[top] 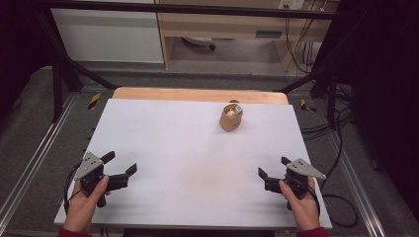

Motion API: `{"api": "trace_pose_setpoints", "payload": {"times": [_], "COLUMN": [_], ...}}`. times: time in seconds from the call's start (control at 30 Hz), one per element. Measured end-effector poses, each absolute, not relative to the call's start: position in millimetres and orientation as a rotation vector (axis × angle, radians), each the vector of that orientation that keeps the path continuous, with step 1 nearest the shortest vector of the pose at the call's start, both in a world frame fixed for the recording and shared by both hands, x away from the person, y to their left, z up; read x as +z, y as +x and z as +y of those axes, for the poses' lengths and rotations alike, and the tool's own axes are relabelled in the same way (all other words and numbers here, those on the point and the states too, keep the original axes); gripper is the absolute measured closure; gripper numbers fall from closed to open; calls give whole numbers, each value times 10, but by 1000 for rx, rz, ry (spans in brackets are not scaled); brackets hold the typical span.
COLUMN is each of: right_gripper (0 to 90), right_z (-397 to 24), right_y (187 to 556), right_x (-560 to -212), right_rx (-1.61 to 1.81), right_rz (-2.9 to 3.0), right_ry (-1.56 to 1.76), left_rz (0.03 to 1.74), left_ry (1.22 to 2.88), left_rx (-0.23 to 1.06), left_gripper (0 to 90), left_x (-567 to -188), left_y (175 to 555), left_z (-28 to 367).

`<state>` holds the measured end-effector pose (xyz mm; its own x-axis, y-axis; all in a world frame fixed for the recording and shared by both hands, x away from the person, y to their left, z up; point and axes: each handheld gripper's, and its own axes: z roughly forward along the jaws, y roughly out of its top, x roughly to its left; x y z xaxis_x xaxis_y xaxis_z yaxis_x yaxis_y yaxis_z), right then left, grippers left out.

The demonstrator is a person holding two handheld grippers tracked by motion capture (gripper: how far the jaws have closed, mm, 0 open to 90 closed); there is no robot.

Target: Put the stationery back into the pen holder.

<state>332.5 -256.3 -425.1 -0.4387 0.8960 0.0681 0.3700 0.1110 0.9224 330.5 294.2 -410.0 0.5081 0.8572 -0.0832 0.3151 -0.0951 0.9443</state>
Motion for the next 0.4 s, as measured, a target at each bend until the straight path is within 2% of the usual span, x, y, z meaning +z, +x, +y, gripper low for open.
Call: {"api": "trace_pose_setpoints", "payload": {"times": [0.4], "right_gripper": [30], "right_z": [-2275], "right_y": [3496], "right_x": [-4403], "right_rx": [1297], "right_rz": [1975], "right_ry": [1168], "left_rz": [974], "left_ry": [1688], "left_rx": [602], "left_gripper": [46], "left_x": [-4136], "left_y": [3185], "left_z": [2892]}}
